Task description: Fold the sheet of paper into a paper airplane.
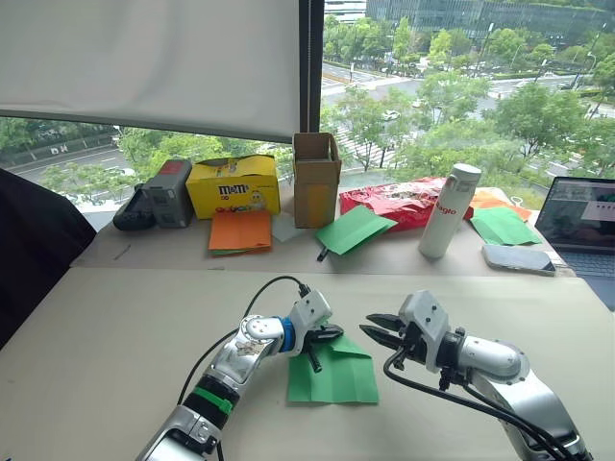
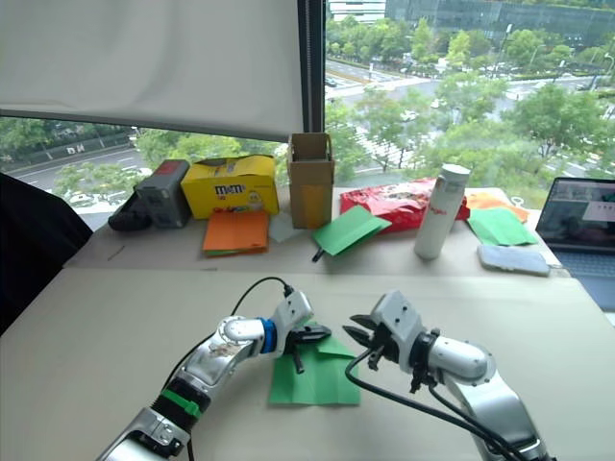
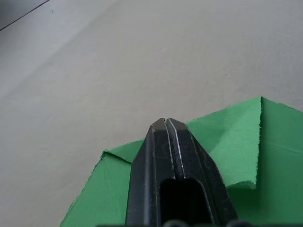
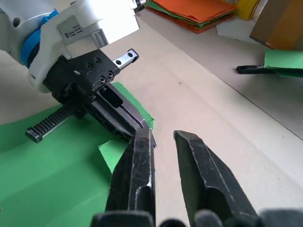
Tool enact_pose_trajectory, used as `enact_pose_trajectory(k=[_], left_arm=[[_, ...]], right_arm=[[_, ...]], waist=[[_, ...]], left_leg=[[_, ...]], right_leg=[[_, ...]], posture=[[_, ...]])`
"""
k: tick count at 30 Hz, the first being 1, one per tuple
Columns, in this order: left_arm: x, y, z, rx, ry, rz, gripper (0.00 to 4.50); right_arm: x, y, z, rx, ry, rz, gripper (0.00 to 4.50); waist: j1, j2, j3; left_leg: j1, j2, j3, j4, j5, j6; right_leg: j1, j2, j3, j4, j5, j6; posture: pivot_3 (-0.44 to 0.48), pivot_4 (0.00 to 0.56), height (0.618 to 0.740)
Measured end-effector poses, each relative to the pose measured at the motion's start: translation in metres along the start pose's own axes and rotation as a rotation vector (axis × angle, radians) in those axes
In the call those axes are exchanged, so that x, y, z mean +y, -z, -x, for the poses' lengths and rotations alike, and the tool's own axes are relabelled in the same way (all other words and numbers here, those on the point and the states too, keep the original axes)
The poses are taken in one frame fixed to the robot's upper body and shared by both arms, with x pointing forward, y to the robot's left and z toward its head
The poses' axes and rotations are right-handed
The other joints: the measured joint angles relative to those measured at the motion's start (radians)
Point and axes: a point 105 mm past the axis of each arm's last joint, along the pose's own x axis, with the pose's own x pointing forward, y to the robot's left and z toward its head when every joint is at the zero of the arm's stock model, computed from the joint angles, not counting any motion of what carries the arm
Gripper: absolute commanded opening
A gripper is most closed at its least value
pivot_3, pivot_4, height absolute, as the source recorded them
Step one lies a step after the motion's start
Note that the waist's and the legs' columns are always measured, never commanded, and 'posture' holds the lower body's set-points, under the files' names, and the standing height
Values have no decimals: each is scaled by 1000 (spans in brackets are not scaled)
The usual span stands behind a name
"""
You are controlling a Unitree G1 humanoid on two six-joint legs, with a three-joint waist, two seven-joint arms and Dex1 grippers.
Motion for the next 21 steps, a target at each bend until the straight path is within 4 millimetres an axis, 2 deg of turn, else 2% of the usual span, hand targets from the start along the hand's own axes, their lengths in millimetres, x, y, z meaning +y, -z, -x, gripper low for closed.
enact_pose_trajectory(k=[6, 9, 14, 21], left_arm=[[0, 0, 2, -3, -11, 12, 0], [0, 1, 2, -3, -16, 22, 0], [0, 1, 3, -4, -17, 27, 0], [-1, 1, 1, -5, -12, 34, 0]], right_arm=[[11, 23, -25, 63, 7, -83, 34], [14, 28, -29, 79, 10, -100, 34], [18, 45, -27, 125, 25, -139, 34], [24, 52, -14, 127, 46, -179, 34]], waist=[[0, 4, -2], [0, 5, -3], [1, 5, -3], [1, 4, -4]], left_leg=[[0, 0, 0, 0, 0, 0], [0, 0, 0, 0, 0, 0], [0, 0, 0, 0, 0, 0], [0, -1, 0, 0, 0, 0]], right_leg=[[0, 0, 0, 0, 0, 0], [0, 0, 0, 0, 0, 0], [0, 0, 0, 0, 0, 0], [1, -1, 0, 0, -1, 1]], posture=[[0, 150, 740], [0, 150, 740], [0, 150, 740], [0, 150, 740]])
